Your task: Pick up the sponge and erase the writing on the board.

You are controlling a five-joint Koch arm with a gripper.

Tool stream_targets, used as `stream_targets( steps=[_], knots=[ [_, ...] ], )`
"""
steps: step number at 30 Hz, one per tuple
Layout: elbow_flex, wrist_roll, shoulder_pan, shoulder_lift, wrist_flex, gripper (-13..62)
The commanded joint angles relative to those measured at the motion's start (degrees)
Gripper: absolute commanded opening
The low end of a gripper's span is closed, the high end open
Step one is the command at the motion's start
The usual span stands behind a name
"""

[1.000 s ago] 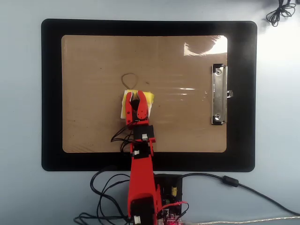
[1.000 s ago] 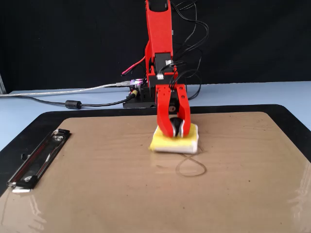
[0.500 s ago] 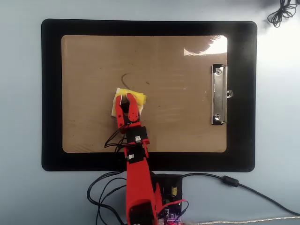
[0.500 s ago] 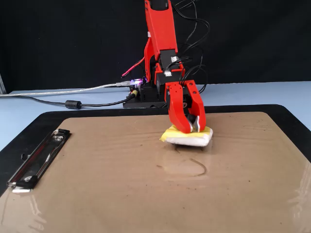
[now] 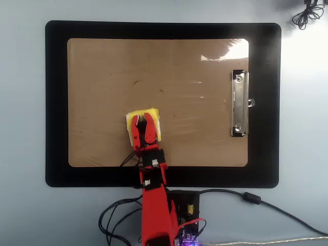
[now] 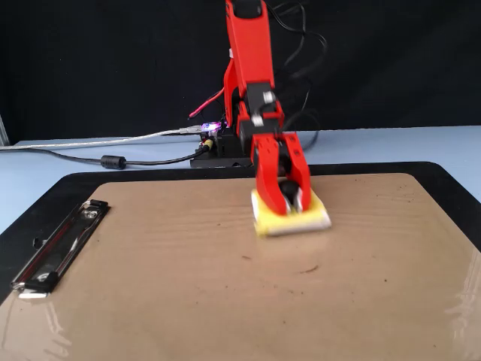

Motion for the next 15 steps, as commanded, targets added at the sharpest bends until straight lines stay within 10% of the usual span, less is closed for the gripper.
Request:
stream_targets(
  steps=[1,9,15],
  knots=[
    [-0.4,0.8,-0.5,2.8,-0.3,-7.8],
    [-49.5,3.0,1.6,-43.3,-6.5,-7.8],
    [-0.5,3.2,3.4,-1.1,-6.2,-7.8]
  ],
)
